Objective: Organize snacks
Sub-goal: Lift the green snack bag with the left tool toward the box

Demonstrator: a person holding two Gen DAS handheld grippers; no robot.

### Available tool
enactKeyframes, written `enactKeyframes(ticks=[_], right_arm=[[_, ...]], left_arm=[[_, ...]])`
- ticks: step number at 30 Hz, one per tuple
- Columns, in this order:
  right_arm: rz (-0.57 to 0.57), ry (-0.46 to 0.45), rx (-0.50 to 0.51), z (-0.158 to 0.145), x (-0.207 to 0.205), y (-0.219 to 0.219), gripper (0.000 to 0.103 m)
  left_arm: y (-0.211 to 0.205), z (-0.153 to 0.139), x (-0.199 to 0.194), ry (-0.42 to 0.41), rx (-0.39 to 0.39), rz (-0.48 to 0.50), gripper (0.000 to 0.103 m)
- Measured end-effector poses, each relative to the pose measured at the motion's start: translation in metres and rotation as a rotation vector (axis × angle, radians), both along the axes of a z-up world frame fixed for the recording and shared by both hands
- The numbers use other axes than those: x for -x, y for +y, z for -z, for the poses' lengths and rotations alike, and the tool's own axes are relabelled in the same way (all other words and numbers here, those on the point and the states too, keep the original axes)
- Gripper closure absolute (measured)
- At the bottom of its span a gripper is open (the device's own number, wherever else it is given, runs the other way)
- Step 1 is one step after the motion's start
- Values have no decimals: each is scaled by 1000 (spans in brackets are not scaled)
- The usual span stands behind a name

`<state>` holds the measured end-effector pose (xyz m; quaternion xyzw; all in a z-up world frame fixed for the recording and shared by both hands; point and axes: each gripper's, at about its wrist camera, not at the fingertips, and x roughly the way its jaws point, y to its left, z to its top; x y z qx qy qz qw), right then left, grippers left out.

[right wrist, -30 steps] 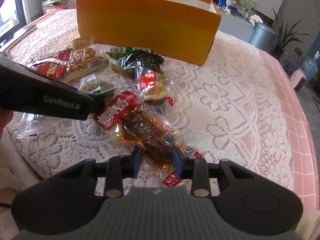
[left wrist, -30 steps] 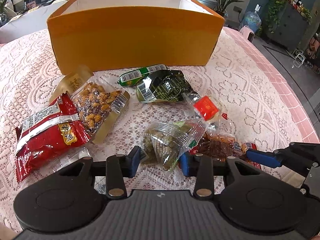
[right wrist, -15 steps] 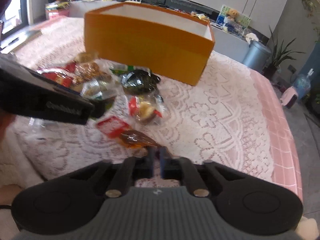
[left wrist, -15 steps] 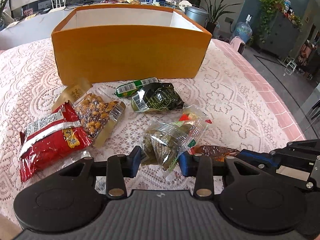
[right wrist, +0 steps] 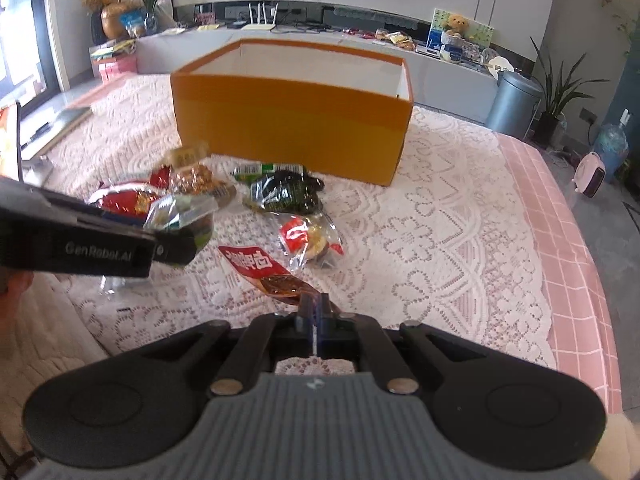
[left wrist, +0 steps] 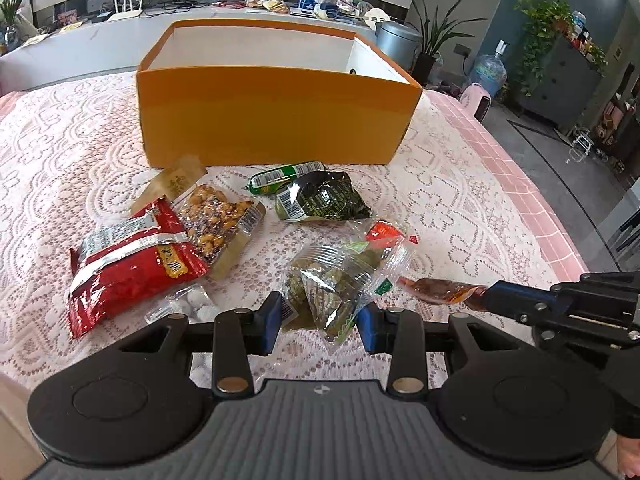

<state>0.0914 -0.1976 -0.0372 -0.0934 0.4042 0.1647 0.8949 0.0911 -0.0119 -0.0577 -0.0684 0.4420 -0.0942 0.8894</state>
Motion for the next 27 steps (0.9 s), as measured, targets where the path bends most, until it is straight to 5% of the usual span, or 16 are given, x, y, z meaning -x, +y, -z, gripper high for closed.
enactKeyframes(ticks=[16,27], right_arm=[[-53,-128,-16,-58,24,4,103],[-84,-261,-9,-99,-17,10,103]], left_arm=[[8,-61,15,-112,-19,1,60],[17,-105,-21,-227,-71,-15,60]])
